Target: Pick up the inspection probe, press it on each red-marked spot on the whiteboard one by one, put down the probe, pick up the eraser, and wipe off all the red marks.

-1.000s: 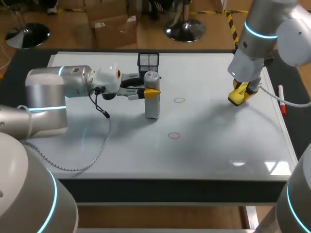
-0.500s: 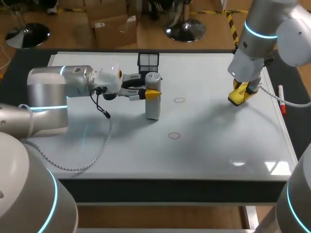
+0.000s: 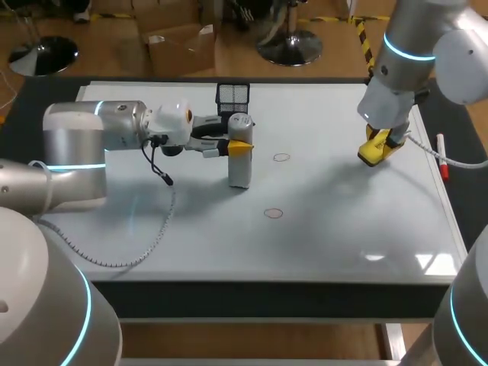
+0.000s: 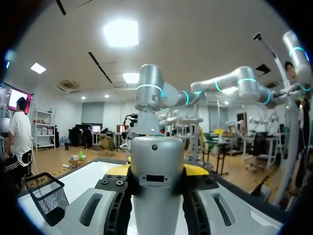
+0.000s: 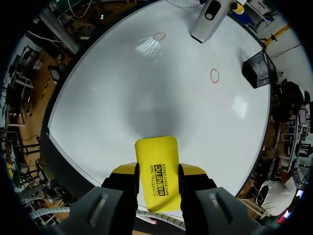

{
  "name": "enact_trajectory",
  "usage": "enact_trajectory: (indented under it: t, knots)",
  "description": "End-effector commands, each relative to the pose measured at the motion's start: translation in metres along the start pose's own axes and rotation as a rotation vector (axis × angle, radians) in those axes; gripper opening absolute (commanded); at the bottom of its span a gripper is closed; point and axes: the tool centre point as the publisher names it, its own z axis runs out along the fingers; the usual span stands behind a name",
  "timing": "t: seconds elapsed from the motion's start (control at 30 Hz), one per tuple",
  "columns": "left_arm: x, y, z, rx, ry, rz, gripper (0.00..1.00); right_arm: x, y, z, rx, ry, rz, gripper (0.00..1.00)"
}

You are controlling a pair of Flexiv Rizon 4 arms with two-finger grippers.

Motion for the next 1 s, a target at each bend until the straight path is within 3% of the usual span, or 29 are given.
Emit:
enact_trajectory:
  t: [0.03,0.2,0.5,1.0]
  knots:
    - [0.0,-0.001,-0.001,-0.004,-0.001,0.0,0.0,0.0,0.0,-0.001,0.002,0.003,-0.001,0.0]
    - [0.002,-0.002,-0.002,-0.004,-0.001,0.001,0.0,0.0,0.0,-0.001,0.002,0.003,-0.001,0.0]
    - [0.01,-0.024,-0.017,-0.016,-0.045,-0.003,0.0,0.0,0.0,-0.001,0.002,0.003,-0.001,0.0]
    - [0.034,-0.05,-0.077,0.018,-0.173,0.025,0.0,0.0,0.0,-0.001,0.002,0.003,-0.001,0.0]
